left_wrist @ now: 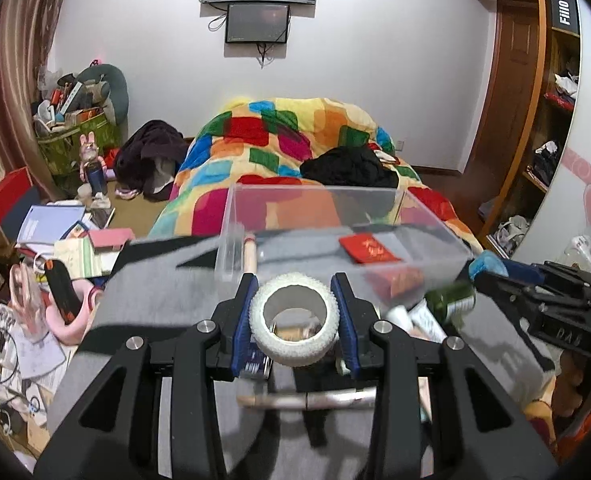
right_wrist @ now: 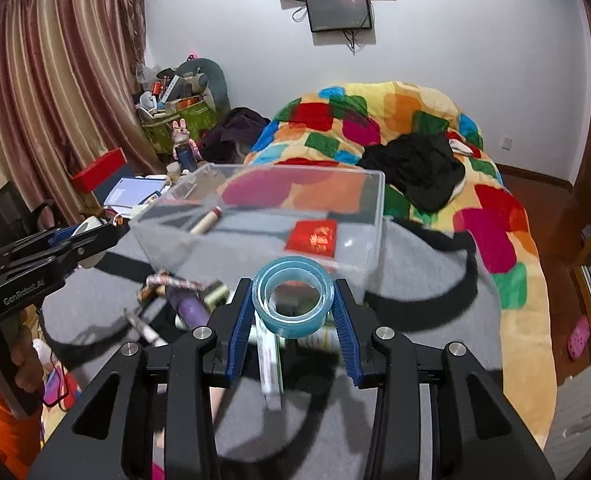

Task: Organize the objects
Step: 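Carry both tape rolls into the clear box and open both grippers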

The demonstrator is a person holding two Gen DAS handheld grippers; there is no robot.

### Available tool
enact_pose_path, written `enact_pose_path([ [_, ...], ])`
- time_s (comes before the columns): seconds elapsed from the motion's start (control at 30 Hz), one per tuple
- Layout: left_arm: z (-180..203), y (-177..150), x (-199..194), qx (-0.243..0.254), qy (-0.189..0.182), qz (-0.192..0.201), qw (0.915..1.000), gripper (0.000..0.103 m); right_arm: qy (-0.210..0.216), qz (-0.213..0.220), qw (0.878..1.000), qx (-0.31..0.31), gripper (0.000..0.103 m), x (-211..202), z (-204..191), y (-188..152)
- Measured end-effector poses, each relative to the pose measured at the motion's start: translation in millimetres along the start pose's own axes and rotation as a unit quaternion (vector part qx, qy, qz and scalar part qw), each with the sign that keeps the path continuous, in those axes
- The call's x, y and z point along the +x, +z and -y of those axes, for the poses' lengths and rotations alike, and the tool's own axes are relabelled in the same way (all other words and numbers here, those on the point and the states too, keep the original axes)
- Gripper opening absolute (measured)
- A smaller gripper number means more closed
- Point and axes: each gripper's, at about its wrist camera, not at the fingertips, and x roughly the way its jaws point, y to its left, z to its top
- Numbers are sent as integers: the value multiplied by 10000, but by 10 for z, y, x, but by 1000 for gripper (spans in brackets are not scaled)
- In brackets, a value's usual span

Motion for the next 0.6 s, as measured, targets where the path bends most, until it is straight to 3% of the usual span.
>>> enact_pose_path([
  [0.3, 37, 241, 418, 8, -45, -296, 9996, 37, -30, -97, 9998, 143, 36, 293, 1, 264],
  [0.6, 47, 326, 832, 42, -42, -727, 9973, 37, -226, -485, 9985, 149, 36, 666, 70, 385],
])
